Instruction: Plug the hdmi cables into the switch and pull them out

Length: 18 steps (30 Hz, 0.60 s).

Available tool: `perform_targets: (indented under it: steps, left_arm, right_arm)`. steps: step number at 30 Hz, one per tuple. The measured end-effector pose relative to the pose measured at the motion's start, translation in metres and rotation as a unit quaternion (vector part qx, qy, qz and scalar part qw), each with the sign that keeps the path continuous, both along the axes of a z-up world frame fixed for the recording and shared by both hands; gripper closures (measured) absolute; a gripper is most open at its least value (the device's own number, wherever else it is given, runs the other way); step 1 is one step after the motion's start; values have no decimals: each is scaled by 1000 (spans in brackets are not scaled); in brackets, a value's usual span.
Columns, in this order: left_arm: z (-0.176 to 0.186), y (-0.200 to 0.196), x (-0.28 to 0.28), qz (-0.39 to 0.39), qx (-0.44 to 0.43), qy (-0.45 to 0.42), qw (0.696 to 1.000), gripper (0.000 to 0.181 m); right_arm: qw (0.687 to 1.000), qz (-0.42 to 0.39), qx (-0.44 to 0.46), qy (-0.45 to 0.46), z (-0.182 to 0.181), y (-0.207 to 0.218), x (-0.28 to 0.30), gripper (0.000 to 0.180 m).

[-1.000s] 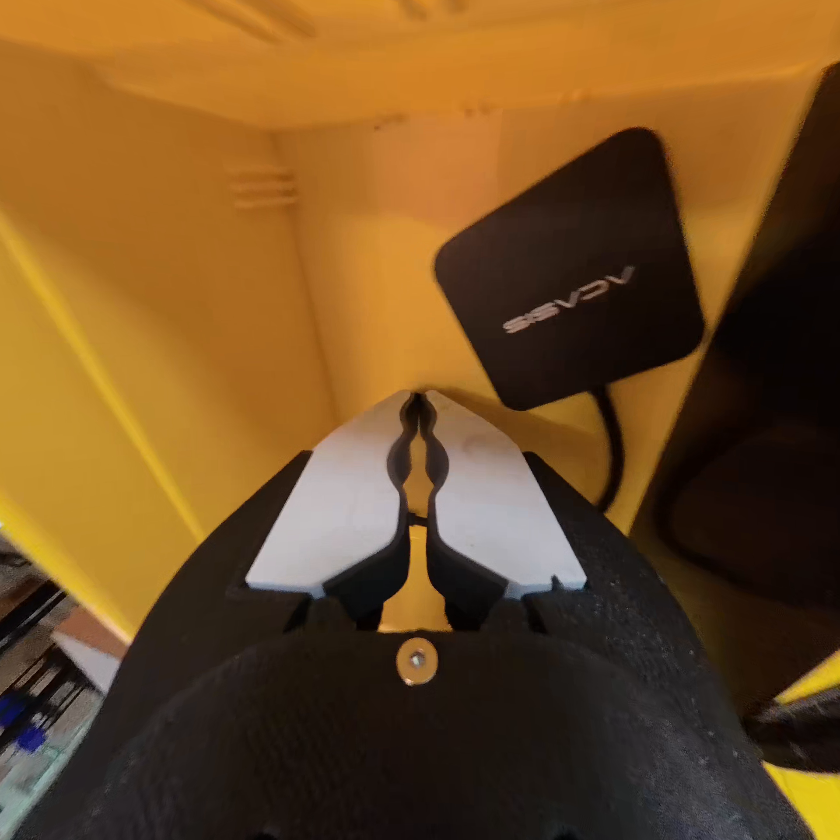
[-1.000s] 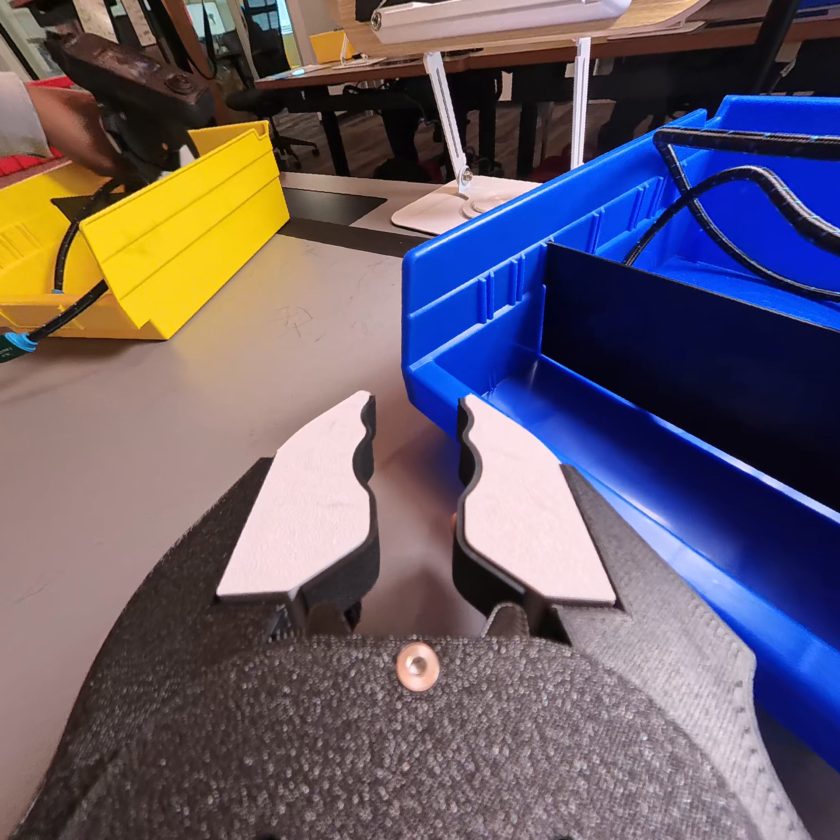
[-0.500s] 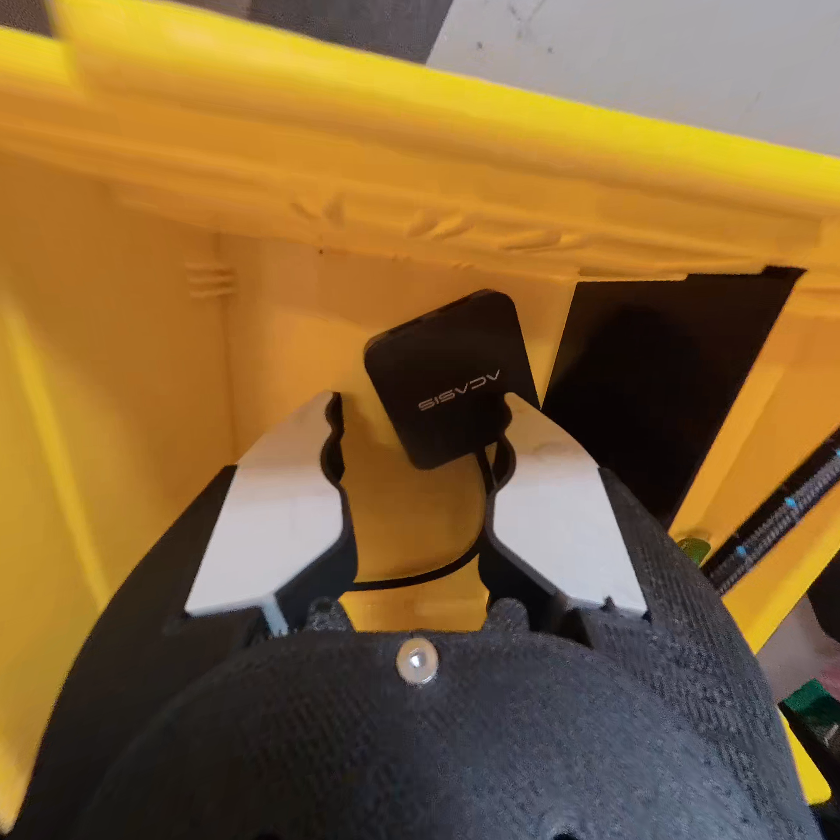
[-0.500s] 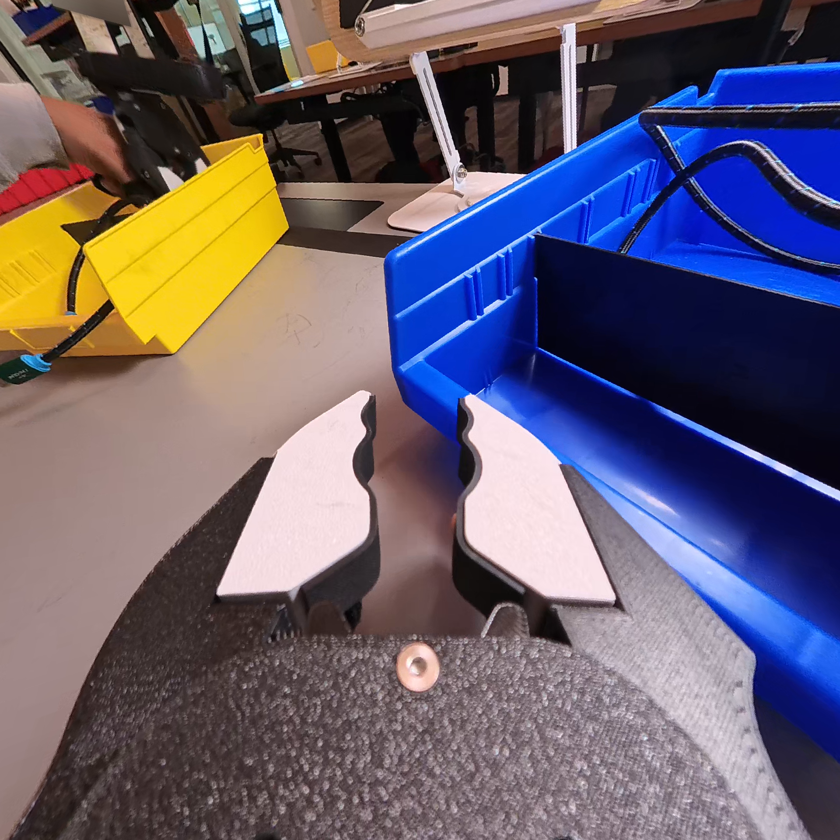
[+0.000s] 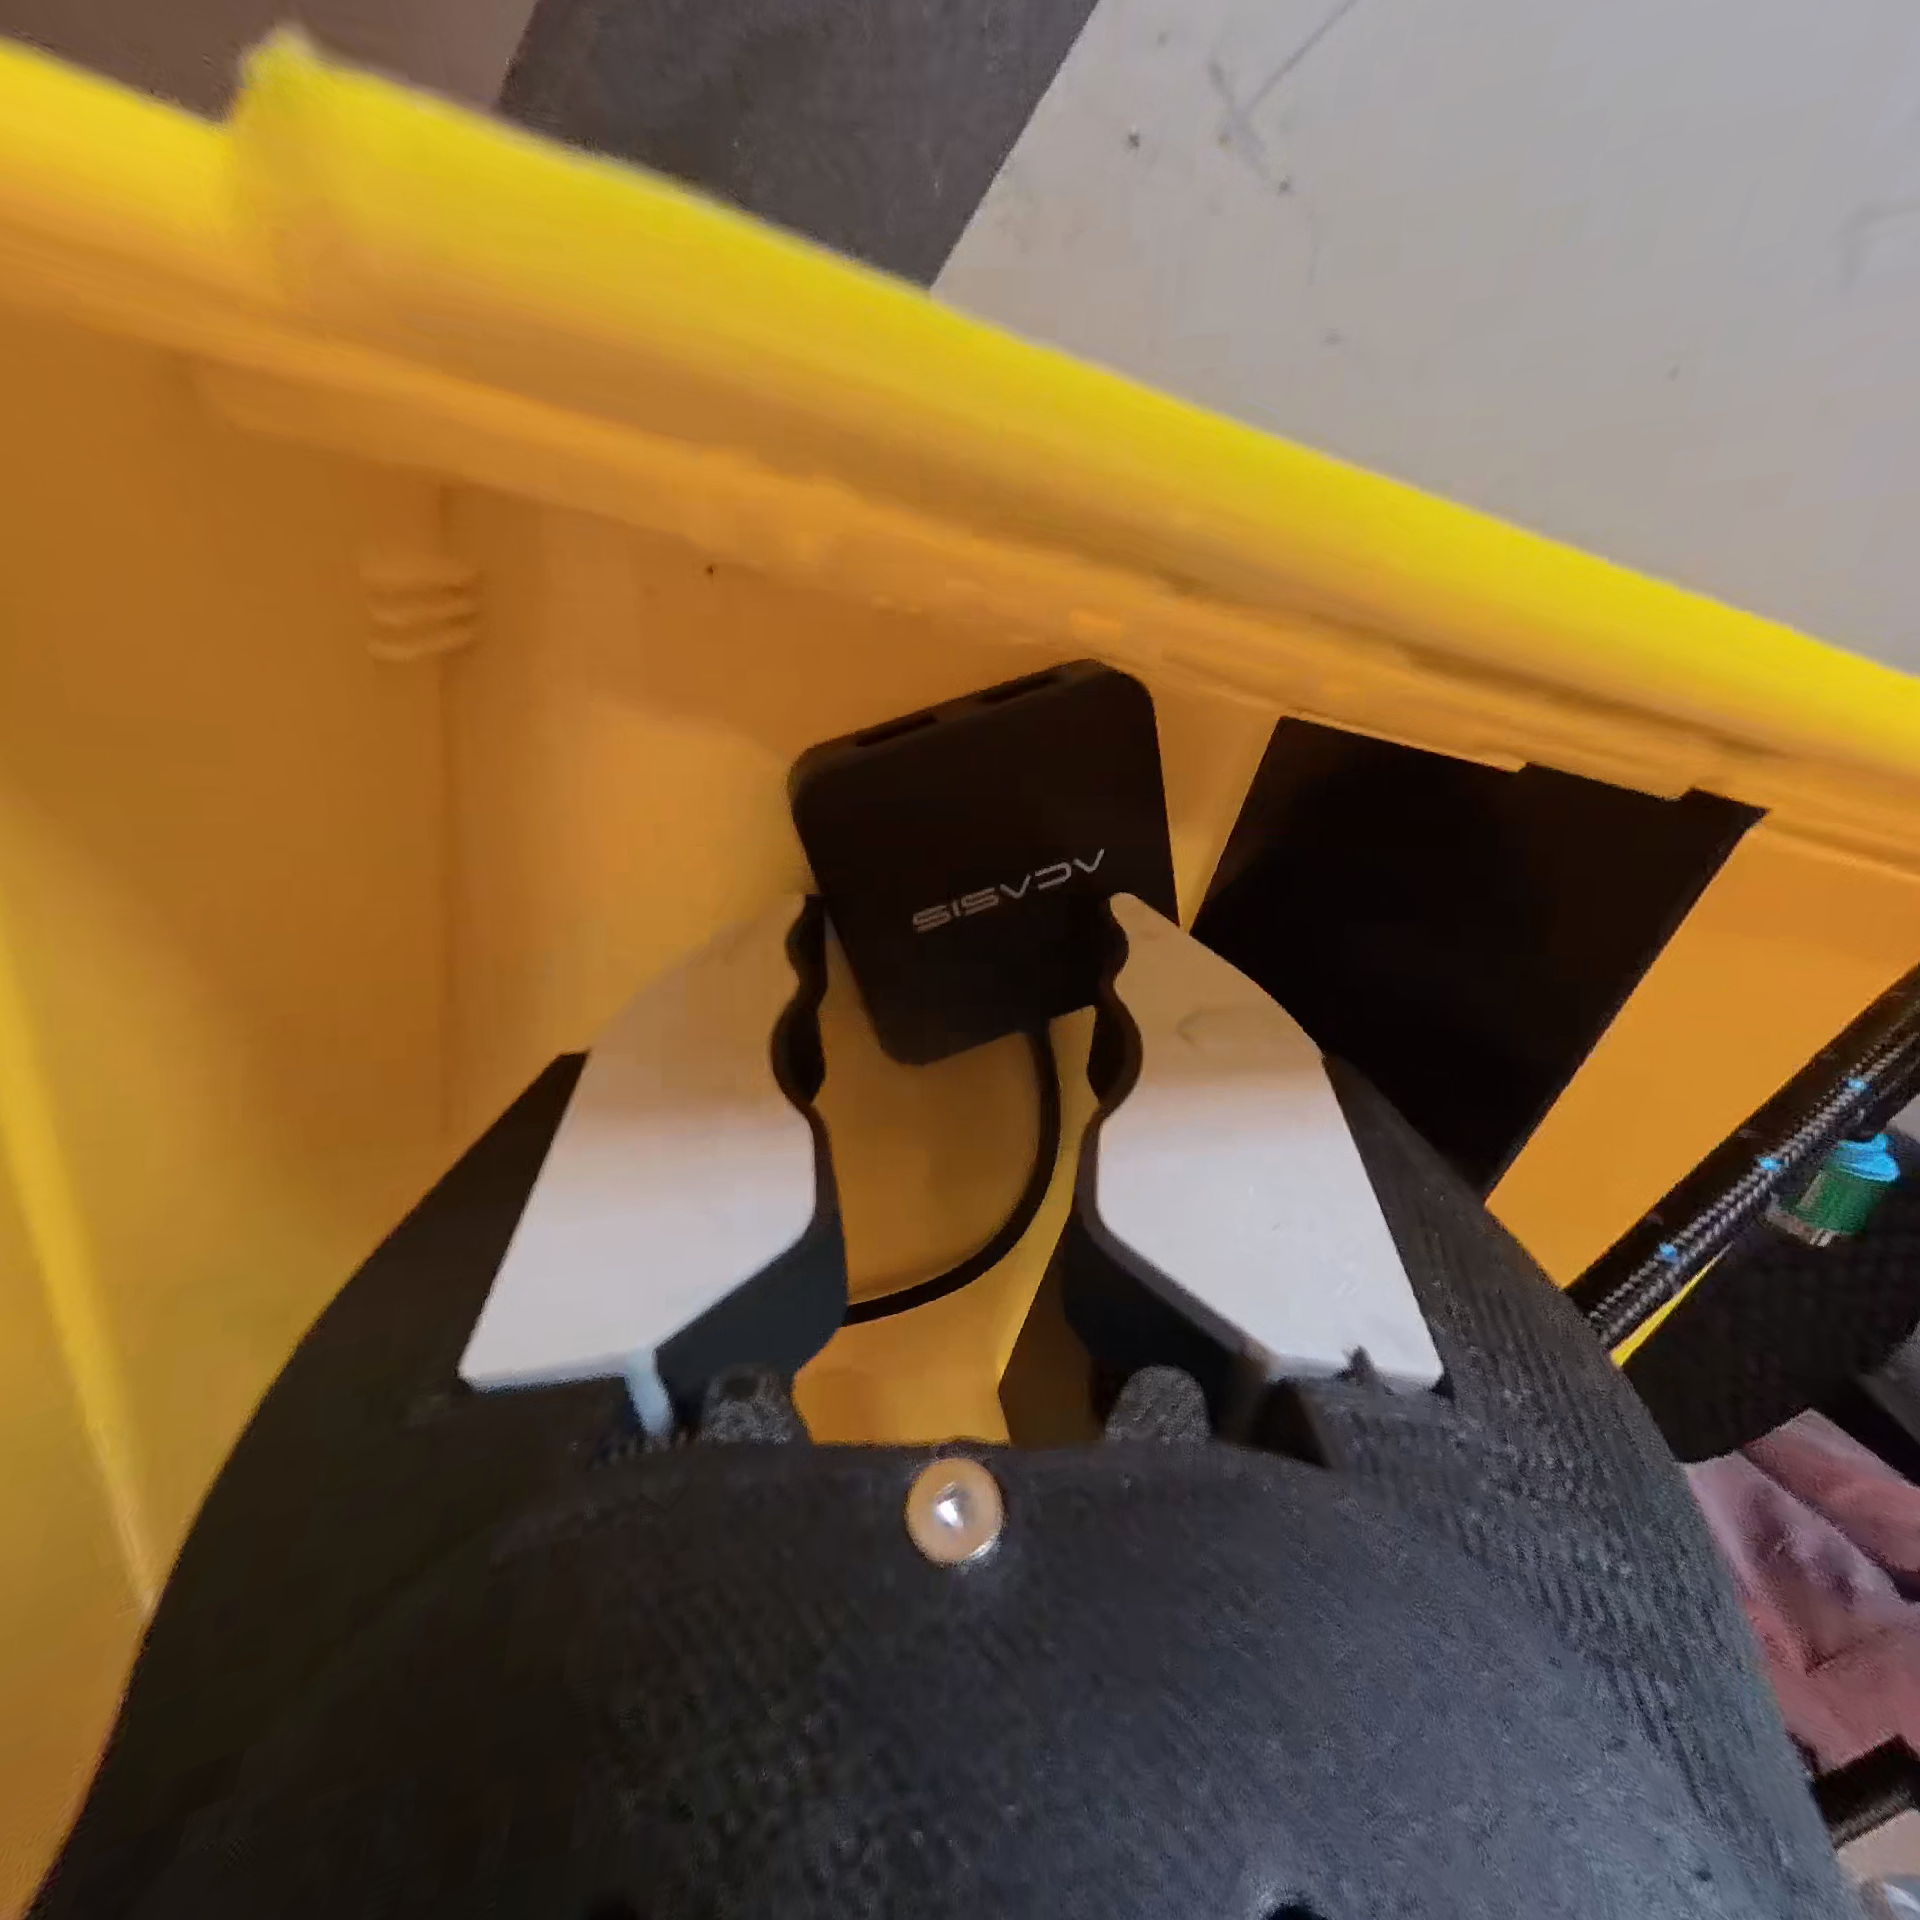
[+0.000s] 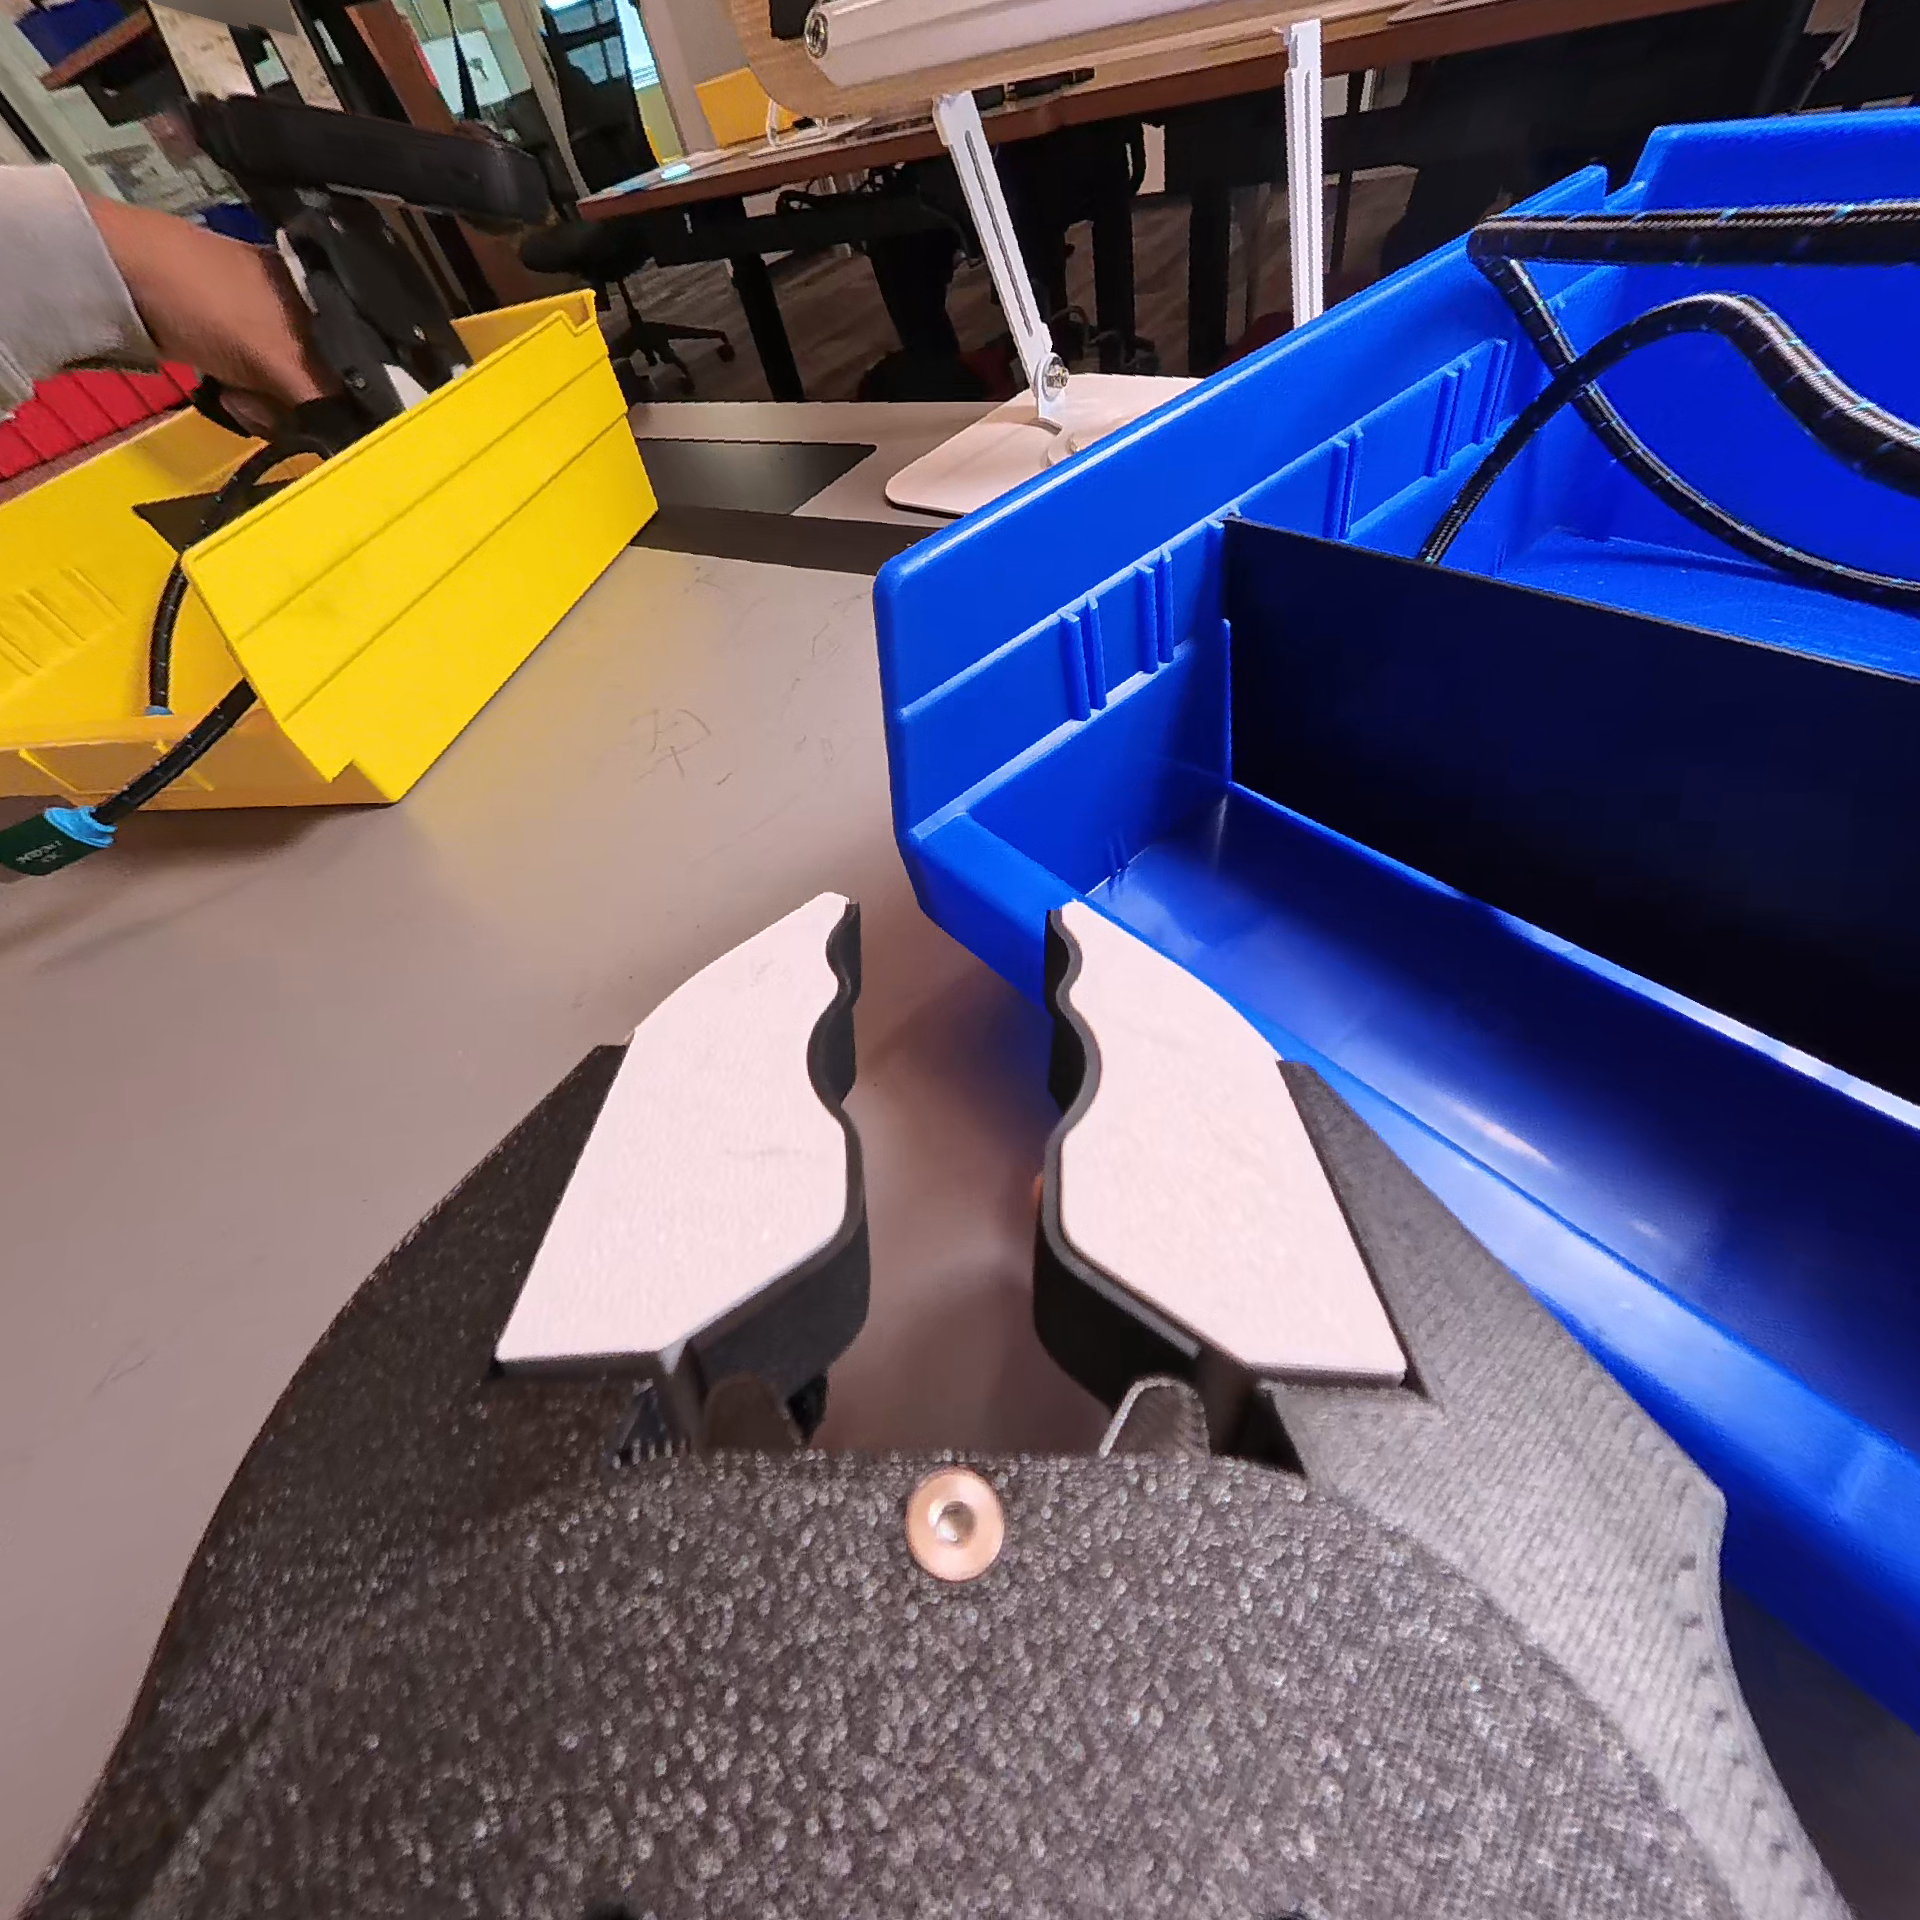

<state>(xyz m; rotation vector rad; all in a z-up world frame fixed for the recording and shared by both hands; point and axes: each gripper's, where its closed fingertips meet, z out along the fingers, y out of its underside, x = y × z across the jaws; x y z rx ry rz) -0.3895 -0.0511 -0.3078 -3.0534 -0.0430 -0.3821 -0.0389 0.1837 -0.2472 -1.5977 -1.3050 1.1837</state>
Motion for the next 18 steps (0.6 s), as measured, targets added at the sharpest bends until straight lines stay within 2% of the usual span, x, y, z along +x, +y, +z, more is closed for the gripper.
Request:
perform_targets:
  steps: [5, 9, 11, 14, 18]
  left_arm:
    - [1, 0, -5, 15, 10, 5, 1000, 139]
    - [5, -8, -38, 4, 5, 108, 994, 151]
    - [5, -11, -38, 13, 4, 99, 995, 157]
    - [13, 2, -21, 23, 43, 51, 998, 139]
    - [6, 9, -4, 15, 36, 1, 999, 115]
  right_arm:
    - [1000, 0, 0, -2, -1, 0, 0, 147]
    - [1000, -2, -2, -1, 0, 1, 0, 147]
    - [1000, -2, -3, 0, 0, 1, 0, 148]
    - [1000, 0, -6, -3, -1, 1, 0, 147]
    - [1000, -2, -13, -2, -1, 2, 0, 148]
